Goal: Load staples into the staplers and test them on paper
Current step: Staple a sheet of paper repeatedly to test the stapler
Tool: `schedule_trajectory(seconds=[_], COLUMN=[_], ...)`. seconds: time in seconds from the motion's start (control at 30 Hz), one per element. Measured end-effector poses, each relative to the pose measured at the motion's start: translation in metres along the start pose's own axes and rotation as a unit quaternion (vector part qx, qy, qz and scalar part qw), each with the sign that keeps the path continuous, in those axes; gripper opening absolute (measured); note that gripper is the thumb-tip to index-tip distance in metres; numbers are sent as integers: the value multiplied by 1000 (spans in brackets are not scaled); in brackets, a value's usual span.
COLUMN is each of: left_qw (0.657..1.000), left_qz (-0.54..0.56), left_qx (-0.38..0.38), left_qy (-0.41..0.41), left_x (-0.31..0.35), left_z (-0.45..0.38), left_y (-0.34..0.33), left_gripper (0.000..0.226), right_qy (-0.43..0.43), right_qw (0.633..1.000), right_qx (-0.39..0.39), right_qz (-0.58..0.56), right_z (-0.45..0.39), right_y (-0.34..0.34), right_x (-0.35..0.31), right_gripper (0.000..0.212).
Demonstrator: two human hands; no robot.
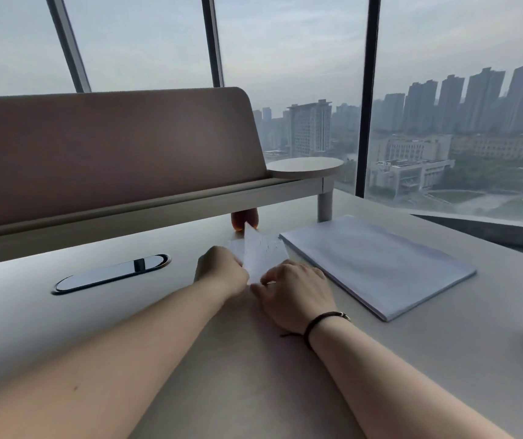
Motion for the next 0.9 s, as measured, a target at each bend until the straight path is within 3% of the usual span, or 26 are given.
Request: schedule_trajectory(seconds=[0.13,0.2,0.23,0.3,0.33,0.37,0.43,0.5,0.57,0.73,0.9], left_qw=[990,985,984,984,984,983,982,981,983,990,986], left_qz=[-20,4,25,69,87,104,134,158,148,45,-36], left_qx=[30,17,8,-7,-11,-12,-14,-33,-64,-60,-1], left_qy=[-139,-169,-174,-164,-157,-151,-132,-106,-94,-116,-163], left_x=[21,19,14,-5,-16,-29,-56,-82,-104,-153,-166], left_z=[33,56,70,96,109,121,142,162,180,213,233], left_y=[28,49,62,91,105,119,145,166,180,202,209], left_gripper=[10,12,12,11,11,11,9,6,7,22,28], right_qy=[-54,-112,-147,-204,-208,-197,-153,-116,-86,-72,-67], right_qw=[992,955,904,762,713,692,697,733,760,771,761], right_qx=[85,120,139,137,120,90,4,-67,-119,-305,-366], right_qz=[-82,-247,-376,-599,-658,-688,-701,-667,-633,-555,-532], right_z=[7,17,23,33,36,39,53,76,96,144,170], right_y=[21,30,32,29,31,33,33,29,27,-4,-29], right_x=[12,17,17,4,-8,-23,-64,-98,-120,-142,-165], right_gripper=[51,61,68,79,81,79,58,34,24,31,36])
Point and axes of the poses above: each hand's wrist, its own z-axis away from the middle knuckle, its own y-axis out of the back of the hand, x = y × z, the point moved 10 cm from there along -z, towards the middle knuckle, and after that the axes turned 8 degrees about y, right-handed, at the moved point
